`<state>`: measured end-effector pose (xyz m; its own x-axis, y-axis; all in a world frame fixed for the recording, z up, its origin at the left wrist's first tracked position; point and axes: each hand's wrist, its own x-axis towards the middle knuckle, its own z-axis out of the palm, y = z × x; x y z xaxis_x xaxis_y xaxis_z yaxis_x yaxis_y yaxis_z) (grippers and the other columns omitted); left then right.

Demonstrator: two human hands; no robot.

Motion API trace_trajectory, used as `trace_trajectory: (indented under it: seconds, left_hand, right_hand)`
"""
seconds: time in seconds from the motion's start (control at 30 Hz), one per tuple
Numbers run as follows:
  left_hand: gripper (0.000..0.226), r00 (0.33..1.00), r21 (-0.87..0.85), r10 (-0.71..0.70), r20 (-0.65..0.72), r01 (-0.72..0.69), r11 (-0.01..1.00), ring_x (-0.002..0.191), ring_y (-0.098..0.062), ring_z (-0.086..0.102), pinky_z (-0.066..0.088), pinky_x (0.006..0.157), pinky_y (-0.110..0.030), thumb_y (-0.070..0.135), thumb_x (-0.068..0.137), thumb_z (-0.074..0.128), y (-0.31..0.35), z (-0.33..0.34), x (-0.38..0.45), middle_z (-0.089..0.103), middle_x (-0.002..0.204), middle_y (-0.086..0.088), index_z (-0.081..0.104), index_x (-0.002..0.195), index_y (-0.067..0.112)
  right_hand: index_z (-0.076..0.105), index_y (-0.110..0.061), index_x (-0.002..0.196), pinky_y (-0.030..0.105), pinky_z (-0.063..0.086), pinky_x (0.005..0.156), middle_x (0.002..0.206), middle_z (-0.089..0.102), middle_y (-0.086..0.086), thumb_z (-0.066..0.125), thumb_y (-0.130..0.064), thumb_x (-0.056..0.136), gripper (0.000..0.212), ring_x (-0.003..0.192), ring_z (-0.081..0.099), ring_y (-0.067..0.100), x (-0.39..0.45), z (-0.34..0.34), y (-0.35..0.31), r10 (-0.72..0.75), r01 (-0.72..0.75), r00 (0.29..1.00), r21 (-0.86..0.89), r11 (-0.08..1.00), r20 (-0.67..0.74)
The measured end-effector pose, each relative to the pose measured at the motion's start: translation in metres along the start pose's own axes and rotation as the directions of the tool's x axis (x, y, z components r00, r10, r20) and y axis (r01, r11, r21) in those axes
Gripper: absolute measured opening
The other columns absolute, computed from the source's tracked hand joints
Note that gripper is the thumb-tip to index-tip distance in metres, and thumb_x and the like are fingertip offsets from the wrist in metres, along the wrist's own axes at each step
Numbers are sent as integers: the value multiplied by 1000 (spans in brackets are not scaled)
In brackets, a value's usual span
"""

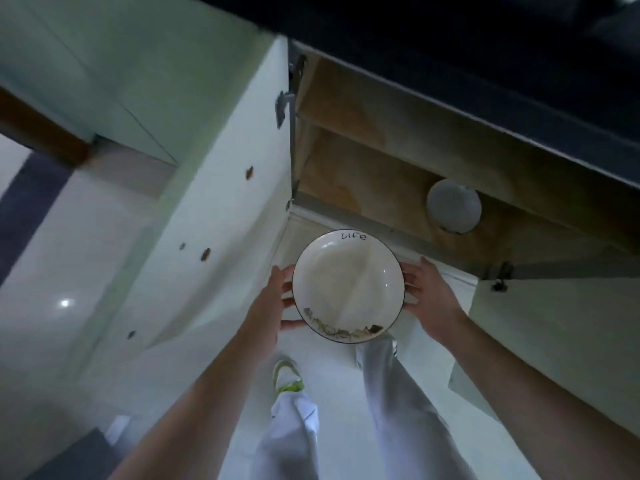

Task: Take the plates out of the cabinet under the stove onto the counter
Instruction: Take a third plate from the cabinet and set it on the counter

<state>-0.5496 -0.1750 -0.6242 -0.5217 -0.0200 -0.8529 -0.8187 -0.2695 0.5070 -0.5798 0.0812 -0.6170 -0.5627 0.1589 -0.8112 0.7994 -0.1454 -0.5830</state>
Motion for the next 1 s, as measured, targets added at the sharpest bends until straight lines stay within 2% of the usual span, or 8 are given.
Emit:
trace_trajectory:
  seconds: [0.1, 0.3, 0.43, 0.53, 0.63, 0.77, 0.87, 1.0]
  left_hand:
    - [45, 998, 32, 45, 38, -46, 998, 105, -17, 65, 59, 65, -39, 59, 102, 23, 17, -4, -72, 66, 117, 6, 65, 108, 45]
    - [50, 994, 65, 76, 78, -81, 995, 105, -18, 66, 60, 64, -40, 55, 103, 24, 54, 3, -209, 68, 115, 7, 73, 100, 46]
    - [51, 977, 61, 143, 160, -154, 986, 109, -26, 63, 60, 67, -43, 54, 104, 21, 74, 4, -274, 65, 122, -1, 70, 112, 38]
    - [50, 961, 61, 166, 223, -184, 981, 112, -27, 63, 60, 70, -45, 51, 104, 22, 85, 9, -309, 64, 125, -3, 66, 121, 35]
    - [45, 943, 101, 195, 271, -229, 968, 111, -25, 63, 59, 69, -45, 54, 100, 32, 87, 30, -341, 65, 122, -1, 69, 119, 36]
    - [48, 910, 183, 254, 327, -325, 928, 105, -20, 67, 60, 68, -46, 63, 70, 58, 92, 63, -373, 71, 110, 7, 74, 110, 40]
    - [32, 889, 262, 302, 345, -400, 878, 105, -18, 67, 60, 66, -44, 55, 88, 54, 77, 97, -393, 69, 114, 8, 72, 112, 44]
    - [31, 845, 297, 324, 426, -469, 832, 110, -22, 63, 60, 65, -46, 49, 95, 47, 36, 152, -433, 67, 120, 7, 69, 117, 43]
  right_hand:
    - [67, -14, 103, 35, 51, 68, 96, 72, 1, 37, -44, 100, 42, 88, 66, 16, -74, -7, -17, -24, 27, 999, 60, 998, -46]
    - [65, -10, 112, 44, 48, 86, 114, 68, 9, 32, -40, 100, 46, 100, 62, 23, -217, -26, -46, -54, 64, 997, 178, 982, -59]
    - [66, -18, 111, 42, 50, 81, 118, 68, 7, 25, -44, 103, 50, 108, 61, 23, -287, -43, -60, -129, 131, 991, 207, 970, -23]
    - [64, -23, 114, 42, 50, 86, 123, 65, 1, 26, -50, 102, 48, 114, 58, 21, -326, -52, -65, -199, 201, 979, 190, 961, -33]
    - [62, -23, 121, 48, 50, 94, 124, 65, -1, 33, -49, 102, 43, 114, 59, 20, -355, -77, -67, -245, 254, 967, 203, 946, -69]
    - [68, -17, 118, 40, 59, 79, 115, 70, 5, 45, -30, 98, 33, 108, 64, 24, -386, -116, -58, -338, 355, 935, 265, 896, -106]
    - [71, -15, 114, 38, 57, 75, 111, 70, 7, 52, -30, 89, 35, 102, 64, 25, -418, -153, -42, -355, 380, 924, 421, 824, -141]
    - [71, -17, 115, 34, 54, 73, 113, 70, 2, 50, -29, 88, 36, 96, 64, 16, -471, -211, -6, -369, 432, 901, 544, 719, -228]
